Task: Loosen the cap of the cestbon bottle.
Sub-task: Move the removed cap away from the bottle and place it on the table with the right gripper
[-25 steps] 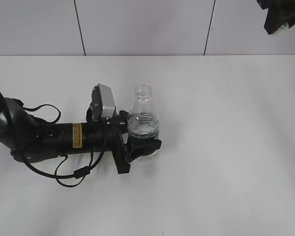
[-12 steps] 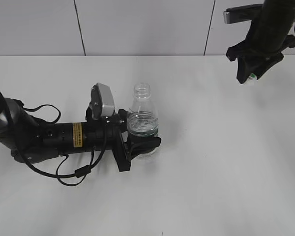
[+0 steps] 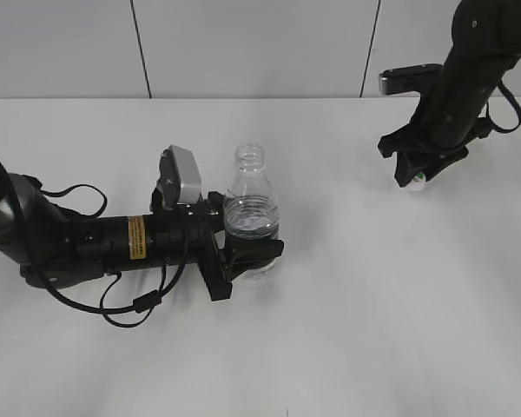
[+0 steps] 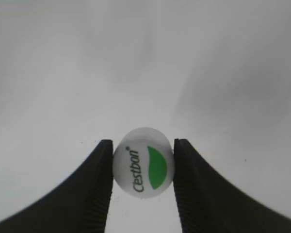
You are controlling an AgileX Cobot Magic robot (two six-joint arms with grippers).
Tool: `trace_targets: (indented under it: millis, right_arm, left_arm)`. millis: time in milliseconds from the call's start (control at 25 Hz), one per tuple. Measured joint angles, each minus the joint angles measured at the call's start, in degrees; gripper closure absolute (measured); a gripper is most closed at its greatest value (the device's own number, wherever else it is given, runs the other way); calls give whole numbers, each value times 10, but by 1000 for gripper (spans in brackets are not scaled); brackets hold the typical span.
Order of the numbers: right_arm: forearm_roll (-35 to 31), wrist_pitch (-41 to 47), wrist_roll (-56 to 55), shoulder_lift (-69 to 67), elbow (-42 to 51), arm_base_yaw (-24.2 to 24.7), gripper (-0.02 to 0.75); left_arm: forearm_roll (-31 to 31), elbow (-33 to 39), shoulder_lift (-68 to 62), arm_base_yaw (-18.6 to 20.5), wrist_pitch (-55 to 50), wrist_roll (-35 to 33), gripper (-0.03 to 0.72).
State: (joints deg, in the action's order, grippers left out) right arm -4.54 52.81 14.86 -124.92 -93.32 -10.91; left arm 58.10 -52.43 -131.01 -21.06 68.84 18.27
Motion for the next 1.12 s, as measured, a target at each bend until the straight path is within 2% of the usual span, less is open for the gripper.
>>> trace_targets:
  millis: [200, 760, 840, 920, 1000, 1120]
  right_arm:
    - [0, -57, -1, -2, 43, 0, 448]
    - [-2, -66, -2, -21, 46, 0, 448]
    - [-3, -66, -2, -21, 46, 0, 388]
    - [-4, -65, -2, -21, 46, 0, 242]
    - [-4, -63, -2, -21, 46, 0, 150]
    - [-4, -54, -2, -21, 46, 0, 144]
  left_arm:
    - [-2, 0, 0, 0, 0, 0, 277]
    - [-3, 0, 0, 0, 0, 0, 277]
    - [-3, 0, 0, 0, 0, 0, 277]
    - [-4, 0, 0, 0, 0, 0, 277]
    - [-4, 0, 0, 0, 0, 0, 277]
    - [-4, 0, -1, 0, 0, 0, 277]
